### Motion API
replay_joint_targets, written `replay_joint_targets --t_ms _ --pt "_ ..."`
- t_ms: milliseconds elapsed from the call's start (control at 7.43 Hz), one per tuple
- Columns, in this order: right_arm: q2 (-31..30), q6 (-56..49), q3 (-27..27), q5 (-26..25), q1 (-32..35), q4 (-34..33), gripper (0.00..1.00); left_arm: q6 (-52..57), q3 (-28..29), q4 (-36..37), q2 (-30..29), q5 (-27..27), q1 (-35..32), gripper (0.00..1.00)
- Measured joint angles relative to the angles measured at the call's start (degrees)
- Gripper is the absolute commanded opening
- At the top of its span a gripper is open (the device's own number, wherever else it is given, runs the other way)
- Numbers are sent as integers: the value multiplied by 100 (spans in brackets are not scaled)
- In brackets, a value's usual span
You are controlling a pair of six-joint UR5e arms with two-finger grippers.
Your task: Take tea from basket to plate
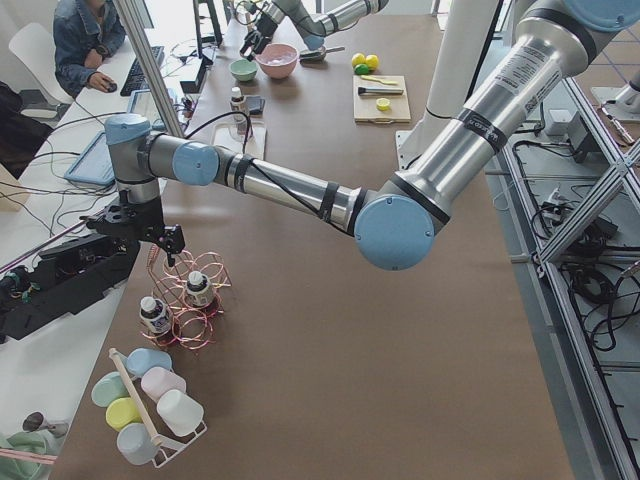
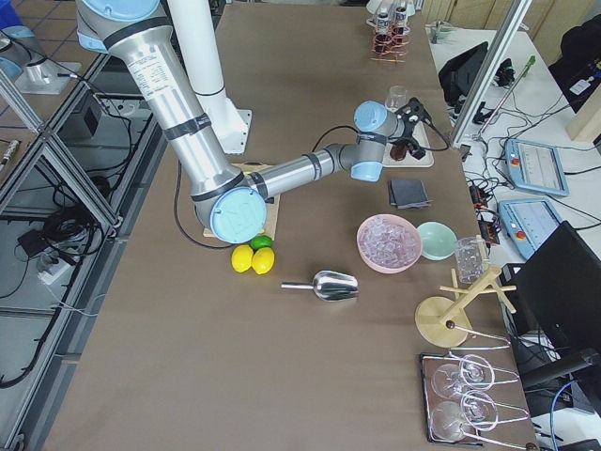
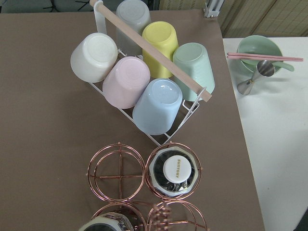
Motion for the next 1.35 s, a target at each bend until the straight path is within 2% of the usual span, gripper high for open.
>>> replay_joint_targets --t_ms 269,404,673,808,942,1077,1346 --pt "-382 -65 -37 1328 544 -495 98 340 -410 432 31 -263 -365 98" --pt "-564 -133 -47 1910 741 -848 98 379 -971 921 140 -302 -533 98" --pt "-878 -343 -48 2865 1087 -1945 99 485 -2872 2179 828 -396 -626 98" --pt "-1061 -428 -43 3193 1242 -2482 99 833 -3653 2725 1163 -584 -611 98" --pt "-1230 -670 -43 3383 1402 -2868 99 1473 -4086 3181 1379 -826 -597 98" --pt "-1345 -1010 -43 3458 1519 -3282 99 2246 -4468 3568 1626 -971 -548 98" --pt "-1379 -1579 -4 3422 1719 -4446 99 3783 -5304 3926 2509 -1306 -456 98"
